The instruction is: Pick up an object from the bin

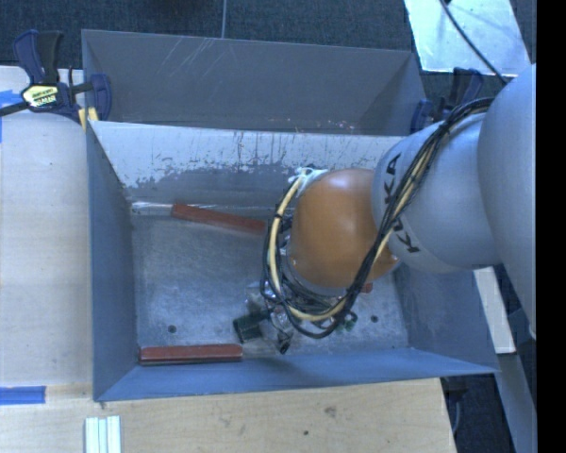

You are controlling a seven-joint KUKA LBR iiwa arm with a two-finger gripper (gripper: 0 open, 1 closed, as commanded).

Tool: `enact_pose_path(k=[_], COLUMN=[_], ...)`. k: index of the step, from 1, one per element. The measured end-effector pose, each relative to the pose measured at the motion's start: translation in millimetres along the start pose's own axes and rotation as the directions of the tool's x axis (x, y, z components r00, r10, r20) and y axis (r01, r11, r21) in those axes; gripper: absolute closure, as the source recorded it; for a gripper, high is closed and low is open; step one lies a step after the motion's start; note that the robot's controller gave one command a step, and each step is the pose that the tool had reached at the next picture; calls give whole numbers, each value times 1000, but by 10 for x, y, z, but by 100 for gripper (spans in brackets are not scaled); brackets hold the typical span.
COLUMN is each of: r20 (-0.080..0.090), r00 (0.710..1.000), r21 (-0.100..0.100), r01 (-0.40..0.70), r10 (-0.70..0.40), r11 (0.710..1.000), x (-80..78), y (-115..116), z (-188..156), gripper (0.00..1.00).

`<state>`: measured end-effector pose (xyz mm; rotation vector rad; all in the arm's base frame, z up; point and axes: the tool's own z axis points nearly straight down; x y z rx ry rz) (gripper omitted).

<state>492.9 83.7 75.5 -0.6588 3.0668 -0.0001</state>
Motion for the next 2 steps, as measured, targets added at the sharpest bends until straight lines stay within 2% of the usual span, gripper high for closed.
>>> enact_pose_path(k=[1, 2], r20=[4, 0], r00=[1000, 1000], r21=[1, 0], r01=[-3, -7], r10=[3, 7], r11=[1000, 1000], x=[-24, -34], y=[-9, -15], z=[-717, -803], gripper=[100, 100])
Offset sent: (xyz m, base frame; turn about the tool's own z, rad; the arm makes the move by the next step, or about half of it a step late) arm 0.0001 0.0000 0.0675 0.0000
